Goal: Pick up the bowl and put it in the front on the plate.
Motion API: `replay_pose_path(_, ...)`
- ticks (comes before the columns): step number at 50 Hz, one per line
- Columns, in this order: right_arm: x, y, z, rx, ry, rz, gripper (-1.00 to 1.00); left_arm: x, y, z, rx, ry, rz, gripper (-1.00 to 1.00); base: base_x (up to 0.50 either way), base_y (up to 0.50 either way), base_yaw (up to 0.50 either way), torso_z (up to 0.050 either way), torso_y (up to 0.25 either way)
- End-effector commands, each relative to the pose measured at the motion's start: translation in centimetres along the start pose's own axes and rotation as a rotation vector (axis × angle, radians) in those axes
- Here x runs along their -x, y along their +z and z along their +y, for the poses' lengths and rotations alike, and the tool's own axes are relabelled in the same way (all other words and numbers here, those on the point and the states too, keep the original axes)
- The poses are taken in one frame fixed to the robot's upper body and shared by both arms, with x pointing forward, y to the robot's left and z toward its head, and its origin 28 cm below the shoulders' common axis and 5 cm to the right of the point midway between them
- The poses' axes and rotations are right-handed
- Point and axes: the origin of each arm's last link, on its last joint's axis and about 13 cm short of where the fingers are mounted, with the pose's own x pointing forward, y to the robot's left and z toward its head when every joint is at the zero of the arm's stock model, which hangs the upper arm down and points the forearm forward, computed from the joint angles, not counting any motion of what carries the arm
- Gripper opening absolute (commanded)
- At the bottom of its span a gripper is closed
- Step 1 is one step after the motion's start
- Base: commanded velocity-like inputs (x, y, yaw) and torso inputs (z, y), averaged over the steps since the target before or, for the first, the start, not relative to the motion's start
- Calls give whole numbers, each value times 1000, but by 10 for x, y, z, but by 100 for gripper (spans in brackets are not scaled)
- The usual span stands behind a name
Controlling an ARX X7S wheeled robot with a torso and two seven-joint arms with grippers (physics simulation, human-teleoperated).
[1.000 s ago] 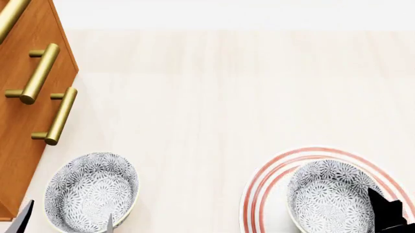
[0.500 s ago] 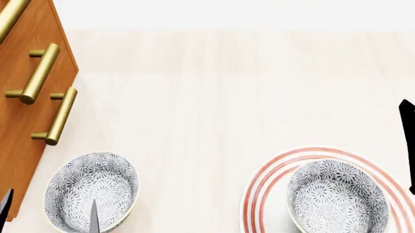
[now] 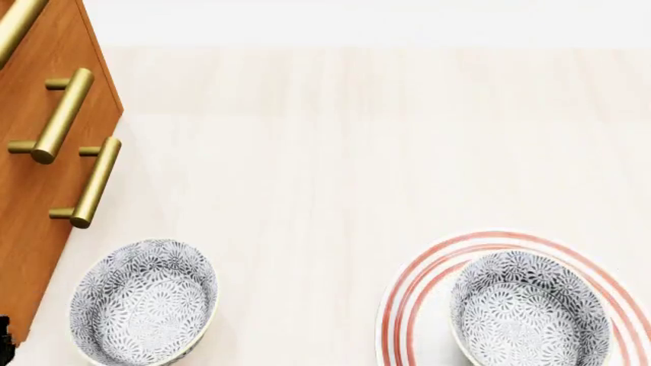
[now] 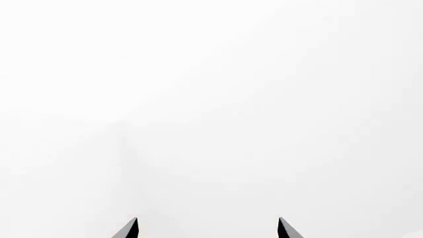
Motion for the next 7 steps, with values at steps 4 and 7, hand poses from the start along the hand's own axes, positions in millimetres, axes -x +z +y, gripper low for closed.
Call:
replay_pose_path(4,17,-33,11,-63,-87,-189,100,-15,23,29,-60,166,-112,100,0,0,0,0,0)
replay_pose_path(7,20,-60,13,-15,-102,-206,100,-13,23,33,-72,201,-142,100,0,0,0,0,0)
